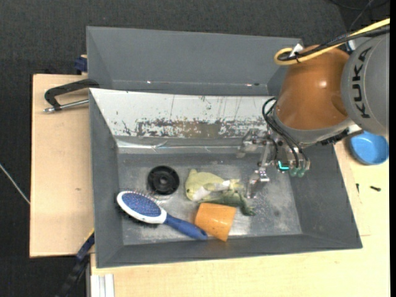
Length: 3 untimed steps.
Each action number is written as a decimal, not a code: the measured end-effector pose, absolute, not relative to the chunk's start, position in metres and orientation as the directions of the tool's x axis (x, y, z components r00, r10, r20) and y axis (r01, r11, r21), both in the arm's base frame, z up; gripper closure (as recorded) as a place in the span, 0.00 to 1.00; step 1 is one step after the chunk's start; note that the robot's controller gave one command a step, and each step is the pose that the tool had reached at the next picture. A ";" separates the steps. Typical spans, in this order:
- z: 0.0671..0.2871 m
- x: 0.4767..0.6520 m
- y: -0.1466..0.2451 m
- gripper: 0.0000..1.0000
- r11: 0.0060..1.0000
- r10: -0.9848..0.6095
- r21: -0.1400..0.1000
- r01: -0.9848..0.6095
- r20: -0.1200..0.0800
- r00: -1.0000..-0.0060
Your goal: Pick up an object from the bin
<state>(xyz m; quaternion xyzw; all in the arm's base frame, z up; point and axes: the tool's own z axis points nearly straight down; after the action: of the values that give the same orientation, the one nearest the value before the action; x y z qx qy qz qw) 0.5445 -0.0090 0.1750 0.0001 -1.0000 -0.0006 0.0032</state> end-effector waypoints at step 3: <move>0.113 0.566 0.056 0.00 0.978 0.209 0.002 0.209 -0.006 -0.978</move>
Offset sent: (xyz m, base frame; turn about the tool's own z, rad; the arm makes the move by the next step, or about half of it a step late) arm 0.0353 0.0552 -0.1050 0.0506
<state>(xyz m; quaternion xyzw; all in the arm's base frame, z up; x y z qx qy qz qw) 0.5663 0.0560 0.1135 -0.1052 -0.9945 -0.0009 -0.0029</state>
